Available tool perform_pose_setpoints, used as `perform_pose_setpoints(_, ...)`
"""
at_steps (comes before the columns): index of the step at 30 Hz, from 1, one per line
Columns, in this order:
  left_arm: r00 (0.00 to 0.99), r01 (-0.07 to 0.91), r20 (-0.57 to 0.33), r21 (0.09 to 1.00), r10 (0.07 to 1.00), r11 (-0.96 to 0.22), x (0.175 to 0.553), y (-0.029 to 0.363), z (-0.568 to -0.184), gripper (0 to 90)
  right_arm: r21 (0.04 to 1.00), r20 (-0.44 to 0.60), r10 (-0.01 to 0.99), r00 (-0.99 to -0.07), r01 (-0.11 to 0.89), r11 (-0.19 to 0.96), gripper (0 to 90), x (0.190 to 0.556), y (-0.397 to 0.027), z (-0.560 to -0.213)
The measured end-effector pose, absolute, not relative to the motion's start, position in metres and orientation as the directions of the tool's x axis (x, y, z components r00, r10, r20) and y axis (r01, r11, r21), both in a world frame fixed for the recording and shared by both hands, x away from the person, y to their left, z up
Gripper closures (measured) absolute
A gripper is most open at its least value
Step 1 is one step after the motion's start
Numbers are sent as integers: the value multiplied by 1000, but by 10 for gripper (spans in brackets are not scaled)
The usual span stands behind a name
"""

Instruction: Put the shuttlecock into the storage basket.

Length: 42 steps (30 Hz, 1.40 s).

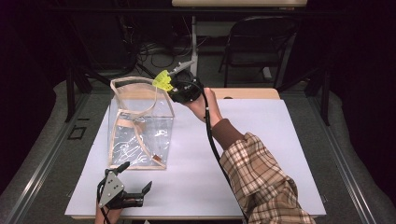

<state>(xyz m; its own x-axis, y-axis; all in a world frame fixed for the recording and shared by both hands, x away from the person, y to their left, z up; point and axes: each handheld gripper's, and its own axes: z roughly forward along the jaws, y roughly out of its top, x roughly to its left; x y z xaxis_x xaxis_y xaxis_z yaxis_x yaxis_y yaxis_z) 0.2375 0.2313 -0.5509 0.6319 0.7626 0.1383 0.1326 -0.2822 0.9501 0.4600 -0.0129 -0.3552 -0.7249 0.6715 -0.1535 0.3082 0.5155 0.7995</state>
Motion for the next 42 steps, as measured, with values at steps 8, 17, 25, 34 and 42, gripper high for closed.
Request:
perform_pose_setpoints(8, 632, 132, 138, 950, 762, -282, 237, 231, -551, 0, 801, -158, 666, -729, 299, 518, 645, 461, -6, -350)
perform_pose_setpoints(17, 633, 132, 138, 951, 762, -281, 237, 231, -551, 0, 802, -159, 656, -738, 291, 522, 645, 463, 2, -347)
perform_pose_setpoints(25, 633, 132, 138, 950, 762, -282, 237, 231, -551, 0, 804, -160, 650, -743, 283, 522, 645, 464, 8, -345)
perform_pose_setpoints(34, 633, 132, 139, 950, 762, -282, 237, 231, -551, 0, 803, -154, 648, -746, 287, 522, 644, 467, 14, -343)
perform_pose_setpoints(42, 632, 133, 137, 951, 762, -280, 237, 231, -551, 0, 803, -150, 645, -749, 288, 521, 644, 471, 21, -343)
